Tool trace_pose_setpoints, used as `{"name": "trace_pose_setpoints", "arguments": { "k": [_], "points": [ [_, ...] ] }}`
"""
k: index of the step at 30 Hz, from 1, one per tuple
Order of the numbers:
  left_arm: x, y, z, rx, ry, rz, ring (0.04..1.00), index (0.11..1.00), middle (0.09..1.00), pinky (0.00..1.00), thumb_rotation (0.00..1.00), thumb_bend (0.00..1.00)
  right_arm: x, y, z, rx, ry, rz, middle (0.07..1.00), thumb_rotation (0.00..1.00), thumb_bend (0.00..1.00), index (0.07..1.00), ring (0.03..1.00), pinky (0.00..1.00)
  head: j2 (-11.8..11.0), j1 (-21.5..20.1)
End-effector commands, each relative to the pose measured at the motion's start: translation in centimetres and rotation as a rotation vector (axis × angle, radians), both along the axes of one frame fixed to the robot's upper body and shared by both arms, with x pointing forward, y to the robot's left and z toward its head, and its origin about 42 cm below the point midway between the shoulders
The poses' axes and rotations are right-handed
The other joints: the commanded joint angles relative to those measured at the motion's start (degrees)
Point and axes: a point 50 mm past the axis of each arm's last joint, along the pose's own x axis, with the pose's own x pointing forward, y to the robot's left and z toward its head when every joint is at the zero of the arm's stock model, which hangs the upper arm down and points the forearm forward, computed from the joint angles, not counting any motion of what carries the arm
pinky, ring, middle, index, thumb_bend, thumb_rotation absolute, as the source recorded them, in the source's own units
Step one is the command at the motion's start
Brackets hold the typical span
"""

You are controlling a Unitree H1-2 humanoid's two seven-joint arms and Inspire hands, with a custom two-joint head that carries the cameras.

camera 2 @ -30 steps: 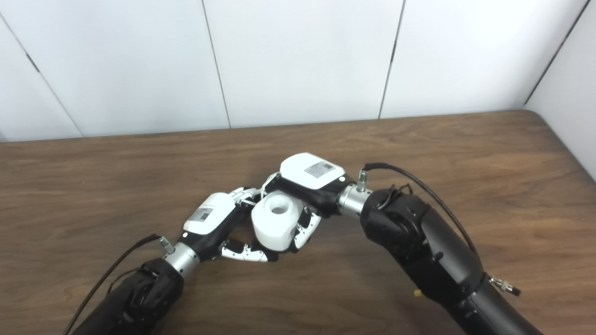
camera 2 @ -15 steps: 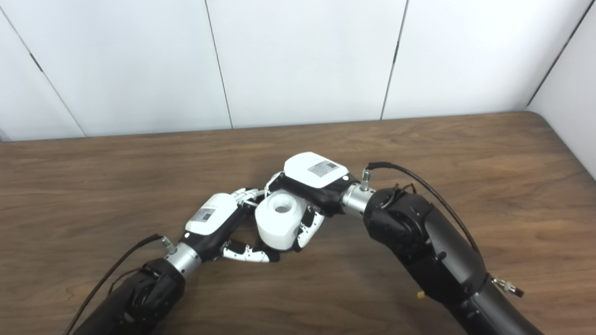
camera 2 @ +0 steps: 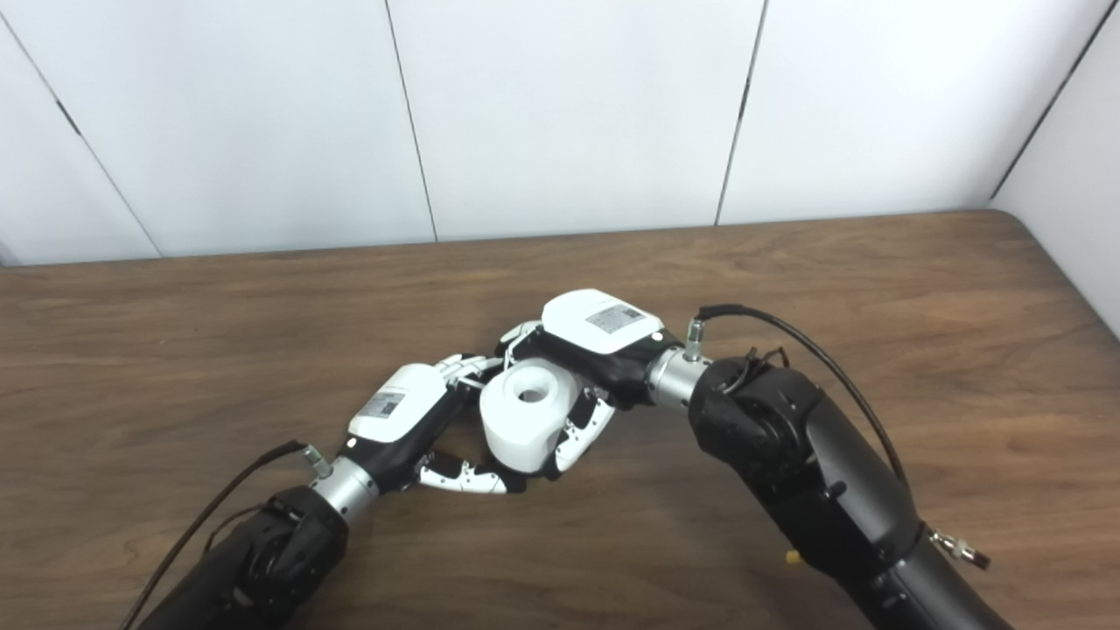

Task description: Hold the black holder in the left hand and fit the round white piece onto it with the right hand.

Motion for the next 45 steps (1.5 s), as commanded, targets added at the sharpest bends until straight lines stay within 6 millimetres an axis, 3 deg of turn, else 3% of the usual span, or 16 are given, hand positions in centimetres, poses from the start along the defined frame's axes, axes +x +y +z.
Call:
{"name": "trace_pose_setpoints", "arguments": {
  "k": [1,16,22,45],
  "points": [
    [-2.73,0.71,-4.45,0.18,0.18,-0.043,0.904,0.485,0.895,0.93,0.05,0.52,0.16,-0.27,0.71,0.011,-0.041,-0.003,0.802,0.21,0.91,1.0,0.703,0.53,0.1,0.0],
    [-2.67,0.74,-4.41,0.186,0.175,-0.045,0.9,0.484,0.891,0.93,0.05,0.52,0.15,-0.31,0.74,0.04,-0.071,-0.011,0.794,0.21,0.91,1.0,0.706,0.56,0.3,-0.1],
    [-2.67,0.78,-4.32,0.188,0.173,-0.045,0.901,0.485,0.893,0.93,0.05,0.52,0.33,-0.48,0.97,0.055,-0.071,-0.023,0.827,0.22,0.92,1.0,0.74,0.62,0.5,0.0],
    [-2.47,0.92,-4.2,0.181,0.17,-0.044,0.895,0.485,0.89,0.92,0.05,0.52,0.65,-0.56,1.3,0.065,-0.071,-0.013,0.851,0.21,0.93,1.0,0.721,0.58,0.7,0.0]
  ]
}}
